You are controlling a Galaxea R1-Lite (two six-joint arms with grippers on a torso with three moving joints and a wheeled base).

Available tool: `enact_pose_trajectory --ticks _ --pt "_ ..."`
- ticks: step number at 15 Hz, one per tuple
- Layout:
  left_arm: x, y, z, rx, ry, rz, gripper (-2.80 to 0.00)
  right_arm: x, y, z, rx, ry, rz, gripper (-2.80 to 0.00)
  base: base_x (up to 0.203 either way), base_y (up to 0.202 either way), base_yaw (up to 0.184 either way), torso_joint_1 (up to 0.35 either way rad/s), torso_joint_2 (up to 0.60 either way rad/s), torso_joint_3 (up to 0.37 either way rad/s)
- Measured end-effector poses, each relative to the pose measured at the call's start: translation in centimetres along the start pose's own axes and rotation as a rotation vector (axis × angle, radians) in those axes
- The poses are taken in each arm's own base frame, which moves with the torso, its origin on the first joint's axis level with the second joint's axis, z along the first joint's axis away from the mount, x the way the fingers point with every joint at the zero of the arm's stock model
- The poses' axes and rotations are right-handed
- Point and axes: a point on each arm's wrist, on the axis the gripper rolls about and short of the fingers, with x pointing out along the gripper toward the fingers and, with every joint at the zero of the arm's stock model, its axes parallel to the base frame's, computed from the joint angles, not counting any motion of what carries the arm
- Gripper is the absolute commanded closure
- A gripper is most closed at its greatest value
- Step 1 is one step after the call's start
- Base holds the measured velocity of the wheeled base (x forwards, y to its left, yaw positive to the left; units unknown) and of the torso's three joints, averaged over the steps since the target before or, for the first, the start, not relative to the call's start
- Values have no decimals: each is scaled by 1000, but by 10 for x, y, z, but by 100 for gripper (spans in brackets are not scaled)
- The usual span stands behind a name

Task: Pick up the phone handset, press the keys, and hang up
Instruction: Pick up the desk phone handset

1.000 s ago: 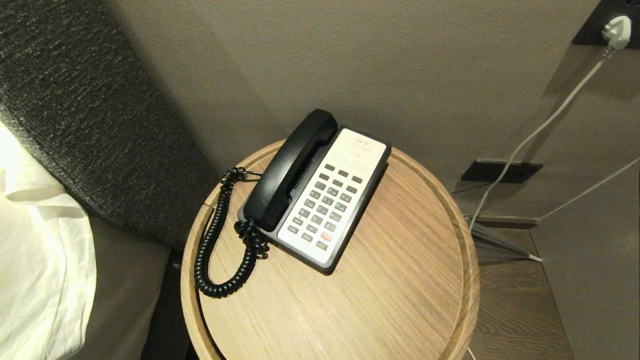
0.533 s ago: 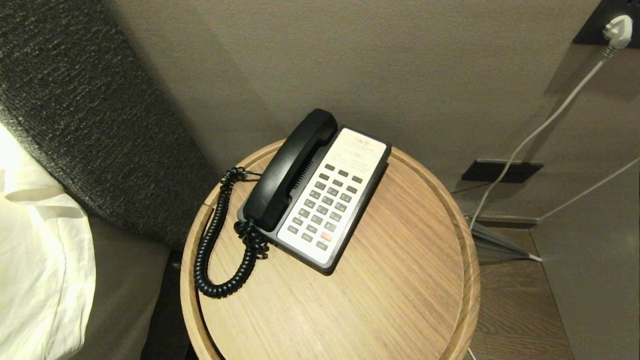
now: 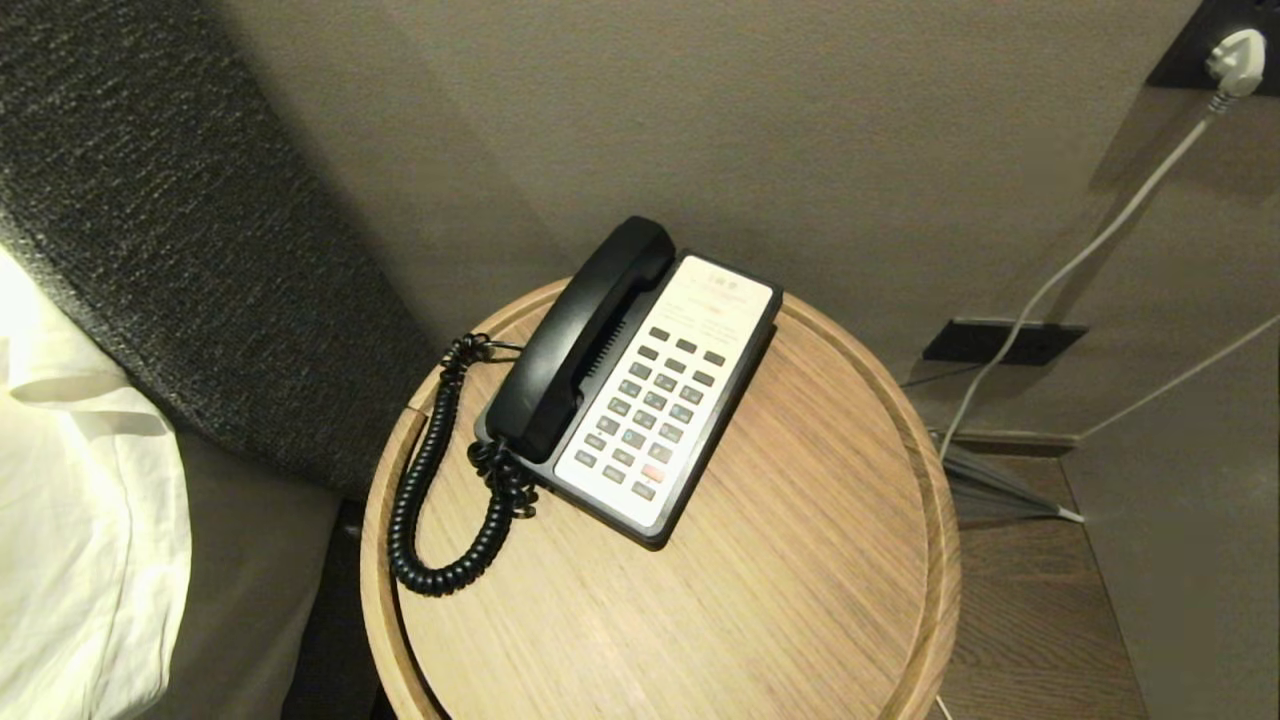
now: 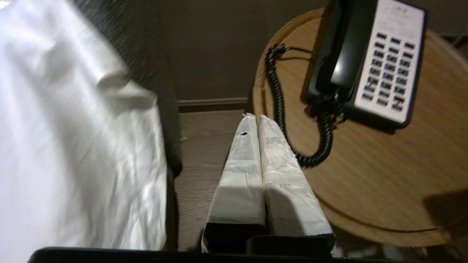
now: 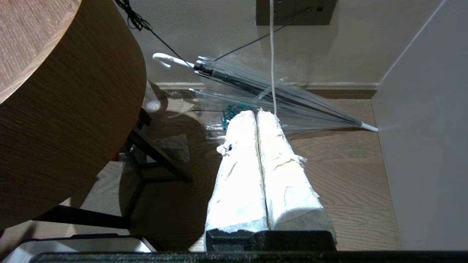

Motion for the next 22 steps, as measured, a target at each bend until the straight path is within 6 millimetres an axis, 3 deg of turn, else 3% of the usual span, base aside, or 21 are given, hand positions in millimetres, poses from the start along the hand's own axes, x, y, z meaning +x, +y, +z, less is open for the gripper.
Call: enact_pose_trajectory --ticks 2,4,6,8,9,13,18,22 --pt "45 9 42 -13 74 -70 0 0 0 0 0 0 0 0 0 0 0 0 0 0" --pt "94 15 68 -20 146 -104 0 0 0 0 0 0 0 0 0 0 0 0 0 0" --pt "139 13 83 -19 216 -153 0 0 0 0 -1 0 0 0 0 0 0 0 0 0" --pt "175 0 86 -13 299 -226 0 0 0 0 0 0 0 0 0 0 0 0 0 0" --pt "188 -8 85 -3 331 -252 -280 0 0 0 0 0 0 0 0 0 0 0 0 0" --pt "201 -36 76 43 480 -323 -280 0 0 0 0 0 0 0 0 0 0 0 0 0" --pt "219 -63 101 162 399 -378 -280 0 0 0 0 0 0 0 0 0 0 0 0 0" --pt "235 -72 85 280 494 -375 -280 0 0 0 0 0 0 0 0 0 0 0 0 0"
